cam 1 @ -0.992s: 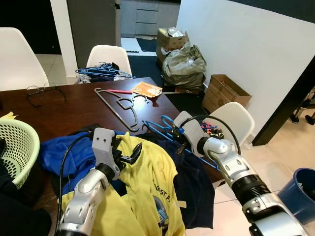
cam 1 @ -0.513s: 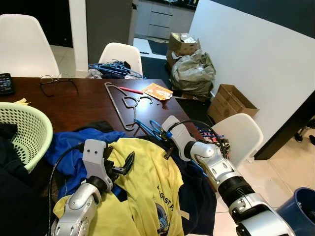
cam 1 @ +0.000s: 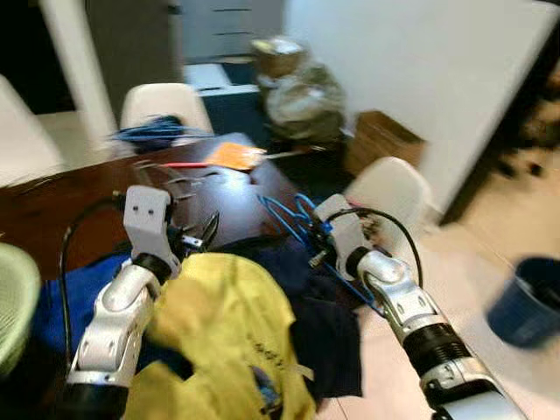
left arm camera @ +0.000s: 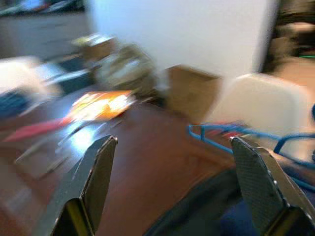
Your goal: Hang hanger
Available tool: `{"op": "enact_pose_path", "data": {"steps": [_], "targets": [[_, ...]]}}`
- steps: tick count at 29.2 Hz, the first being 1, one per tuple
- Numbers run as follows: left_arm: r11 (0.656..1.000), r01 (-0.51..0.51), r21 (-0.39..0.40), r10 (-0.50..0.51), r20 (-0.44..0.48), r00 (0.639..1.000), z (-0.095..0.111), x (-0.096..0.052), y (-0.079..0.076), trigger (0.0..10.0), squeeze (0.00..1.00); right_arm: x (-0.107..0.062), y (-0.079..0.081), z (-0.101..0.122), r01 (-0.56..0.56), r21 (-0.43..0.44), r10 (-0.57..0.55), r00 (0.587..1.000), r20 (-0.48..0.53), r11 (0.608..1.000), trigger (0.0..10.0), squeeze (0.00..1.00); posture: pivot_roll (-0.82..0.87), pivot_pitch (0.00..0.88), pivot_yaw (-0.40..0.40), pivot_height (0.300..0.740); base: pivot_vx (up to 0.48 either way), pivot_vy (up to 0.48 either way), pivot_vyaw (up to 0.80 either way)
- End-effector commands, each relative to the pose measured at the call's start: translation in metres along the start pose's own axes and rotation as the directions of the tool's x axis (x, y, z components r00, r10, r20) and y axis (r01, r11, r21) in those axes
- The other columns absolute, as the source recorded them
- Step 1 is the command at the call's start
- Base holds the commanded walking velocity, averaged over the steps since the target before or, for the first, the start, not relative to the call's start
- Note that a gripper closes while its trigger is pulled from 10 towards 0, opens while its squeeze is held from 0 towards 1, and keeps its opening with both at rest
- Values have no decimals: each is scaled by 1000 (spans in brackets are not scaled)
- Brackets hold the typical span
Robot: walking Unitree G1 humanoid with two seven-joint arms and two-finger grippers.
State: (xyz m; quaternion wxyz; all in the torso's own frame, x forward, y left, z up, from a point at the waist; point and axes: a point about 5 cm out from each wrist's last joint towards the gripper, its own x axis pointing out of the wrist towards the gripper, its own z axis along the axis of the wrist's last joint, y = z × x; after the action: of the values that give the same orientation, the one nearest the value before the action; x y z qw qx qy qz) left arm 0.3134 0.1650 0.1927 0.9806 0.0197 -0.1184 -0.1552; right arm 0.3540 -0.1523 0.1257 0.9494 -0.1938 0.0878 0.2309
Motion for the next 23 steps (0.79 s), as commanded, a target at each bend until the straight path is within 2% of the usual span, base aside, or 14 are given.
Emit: {"op": "enact_pose_path", "data": {"steps": [1, 5, 7, 8, 9, 12, 13, 14, 16, 17, 18, 19, 21, 23], "targets": [[999, 35, 26, -34, -46, 998, -1, 0, 1, 10000, 0, -2, 4, -4, 3, 16, -3, 1000, -14, 1000, 10000, 0, 12, 0, 37, 740, 0, 0, 0], [998, 56, 40, -53, -73, 996, 2, 0, -1, 10000, 0, -4, 3, -5, 10, 12, -10, 1000, -16, 1000, 10000, 0, 13, 0, 34, 740, 0, 0, 0], [994, 73, 81, -60, -154, 986, 3, -14, -3, 10000, 0, -4, 1, -4, 9, 1, -9, 1000, -16, 1000, 10000, 0, 35, 0, 14, 740, 0, 0, 0], [994, 73, 81, -60, -154, 986, 3, -14, -3, 10000, 0, -4, 1, -4, 9, 1, -9, 1000, -16, 1000, 10000, 0, 35, 0, 14, 740, 0, 0, 0], [992, 71, 107, -52, -173, 984, 7, -21, -1, 10000, 0, -3, 0, -2, 5, -2, -5, 1000, -11, 1000, 10000, 0, 42, 0, 7, 740, 0, 0, 0], [992, 71, 107, -52, -173, 984, 7, -21, -1, 10000, 0, -3, 0, -2, 5, -2, -5, 1000, -11, 1000, 10000, 0, 42, 0, 7, 740, 0, 0, 0], [983, 78, 164, -46, -189, 981, 13, -27, 3, 10000, 0, -2, 0, 1, 1, 1, -1, 1000, -2, 1000, 10000, 0, 58, 0, -4, 740, 0, 0, 0], [956, 104, 274, -44, -218, 975, 19, -34, 9, 10000, 0, 0, 0, 4, -4, 6, 4, 1000, 8, 1000, 10000, 0, 58, 0, -4, 740, 0, 0, 0], [956, 104, 274, -44, -218, 975, 19, -34, 9, 10000, 0, 0, 0, 4, -4, 6, 4, 1000, 8, 1000, 10000, 0, 58, 0, -4, 740, 0, 0, 0], [910, 153, 385, -46, -272, 961, 24, -42, 14, 10000, 0, 1, 1, 7, -6, 10, 6, 1000, 17, 1000, 10000, 0, 76, 0, -11, 740, 0, 0, 0], [910, 153, 385, -46, -272, 961, 24, -42, 14, 10000, 0, 1, 1, 7, -6, 10, 6, 1000, 17, 1000, 10000, 0, 76, 0, -11, 740, 0, 0, 0], [883, 177, 435, -32, -319, 947, 29, -49, 17, 10000, 0, 2, 1, 9, -7, 10, 7, 1000, 23, 1000, 10000, 0, 78, 0, -12, 740, 0, 0, 0], [883, 177, 435, -32, -319, 947, 29, -49, 17, 10000, 0, 2, 1, 9, -7, 10, 7, 1000, 23, 1000, 10000, 0, 78, 0, -12, 740, 0, 0, 0], [891, 154, 428, 6, -350, 937, 33, -55, 16, 10000, 0, 3, 1, 10, -7, 10, 7, 1000, 25, 1000, 10000, 0, 87, 0, -13, 740, 0, 0, 0]]}}
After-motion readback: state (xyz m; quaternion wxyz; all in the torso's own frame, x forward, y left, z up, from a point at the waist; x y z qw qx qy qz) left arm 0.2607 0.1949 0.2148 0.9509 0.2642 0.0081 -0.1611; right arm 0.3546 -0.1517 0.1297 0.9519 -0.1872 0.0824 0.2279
